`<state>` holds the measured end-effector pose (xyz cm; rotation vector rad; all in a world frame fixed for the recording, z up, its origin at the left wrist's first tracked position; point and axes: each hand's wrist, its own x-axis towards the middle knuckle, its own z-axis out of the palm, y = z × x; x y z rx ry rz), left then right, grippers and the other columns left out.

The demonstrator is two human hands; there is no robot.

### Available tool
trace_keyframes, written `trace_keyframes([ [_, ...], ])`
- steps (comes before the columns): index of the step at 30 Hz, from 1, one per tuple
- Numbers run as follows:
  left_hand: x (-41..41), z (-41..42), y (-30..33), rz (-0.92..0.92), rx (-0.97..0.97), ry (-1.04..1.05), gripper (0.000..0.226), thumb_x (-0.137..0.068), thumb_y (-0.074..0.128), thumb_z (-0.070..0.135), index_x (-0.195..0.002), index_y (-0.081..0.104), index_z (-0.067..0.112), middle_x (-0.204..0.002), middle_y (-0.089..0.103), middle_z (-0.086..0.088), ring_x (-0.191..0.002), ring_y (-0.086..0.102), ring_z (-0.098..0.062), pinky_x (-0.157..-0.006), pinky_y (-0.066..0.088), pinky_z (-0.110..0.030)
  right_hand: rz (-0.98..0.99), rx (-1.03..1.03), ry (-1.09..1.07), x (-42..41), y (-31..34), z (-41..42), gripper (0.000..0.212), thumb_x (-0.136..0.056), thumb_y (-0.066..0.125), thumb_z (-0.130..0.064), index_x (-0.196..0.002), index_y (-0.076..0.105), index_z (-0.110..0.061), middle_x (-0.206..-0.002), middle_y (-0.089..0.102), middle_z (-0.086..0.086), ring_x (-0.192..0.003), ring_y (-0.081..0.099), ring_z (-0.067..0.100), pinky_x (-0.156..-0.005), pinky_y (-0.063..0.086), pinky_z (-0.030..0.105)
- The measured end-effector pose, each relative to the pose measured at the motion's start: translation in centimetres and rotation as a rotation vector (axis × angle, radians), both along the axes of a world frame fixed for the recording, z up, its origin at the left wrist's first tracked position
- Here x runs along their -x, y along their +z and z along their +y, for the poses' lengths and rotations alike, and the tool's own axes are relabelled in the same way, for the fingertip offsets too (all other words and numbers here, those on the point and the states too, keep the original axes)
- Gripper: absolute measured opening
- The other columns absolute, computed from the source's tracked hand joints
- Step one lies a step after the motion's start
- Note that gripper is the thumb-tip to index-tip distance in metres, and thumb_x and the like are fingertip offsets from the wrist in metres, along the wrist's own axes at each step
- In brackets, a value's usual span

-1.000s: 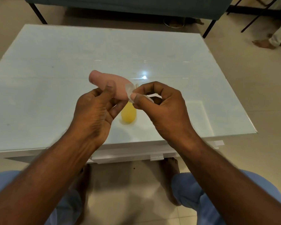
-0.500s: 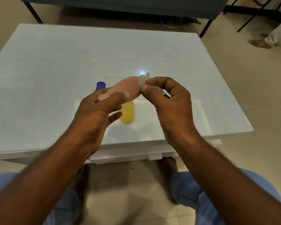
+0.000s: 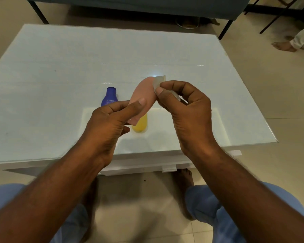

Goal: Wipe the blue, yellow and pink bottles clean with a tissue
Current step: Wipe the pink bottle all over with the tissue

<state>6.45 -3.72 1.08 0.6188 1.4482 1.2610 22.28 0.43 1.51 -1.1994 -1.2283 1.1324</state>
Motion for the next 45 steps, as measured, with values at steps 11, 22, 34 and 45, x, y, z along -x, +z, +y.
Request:
trace_keyframes([
  [11,0.8,0.4,0.6,-0.046,-0.020,0.056,0.031,-0.076,0.080,0.047,-0.091,0.077,0.021,-0.086,0.077,-0.001,-0.082,0.068,-0.017,-0.068,0.055,-0.025,-0.260,0.033,0.299,1.0,-0.7,-1.4,0.007,-0.091,0.086,-0.026,-0.098,0.084,-0.024,-0.096,0.083,-0.010,-0.090,0.079,0.012,-0.086,0.068,0.030],
  [22,0.0,0.2,0.6,-0.152,-0.024,0.032,0.012,-0.088,0.073,0.032,-0.097,0.074,0.023,-0.081,0.079,0.005,-0.074,0.074,-0.009,-0.072,0.059,-0.024,-0.183,-0.034,0.157,0.5,-0.4,-0.4,0.006,-0.094,0.082,-0.019,-0.099,0.081,-0.021,-0.095,0.081,-0.010,-0.090,0.077,0.009,-0.083,0.064,0.024],
  [34,0.6,0.4,1.4,-0.199,-0.144,0.129,0.037,-0.072,0.081,0.029,-0.108,0.078,0.023,-0.104,0.081,0.001,-0.093,0.079,-0.017,-0.072,0.062,-0.026,-0.262,0.010,0.291,1.3,-0.8,-1.5,0.013,-0.095,0.082,-0.024,-0.105,0.080,-0.016,-0.101,0.080,-0.004,-0.094,0.076,0.014,-0.083,0.063,0.026],
  [45,0.6,0.6,0.3,-0.216,-0.079,0.091,0.033,-0.087,0.077,0.024,-0.119,0.067,0.025,-0.098,0.081,-0.004,-0.087,0.080,-0.022,-0.071,0.064,-0.031,0.001,0.061,0.031,0.6,-0.2,-0.4,0.013,-0.100,0.076,-0.020,-0.112,0.080,-0.022,-0.108,0.081,-0.005,-0.104,0.078,0.019,-0.097,0.067,0.041],
])
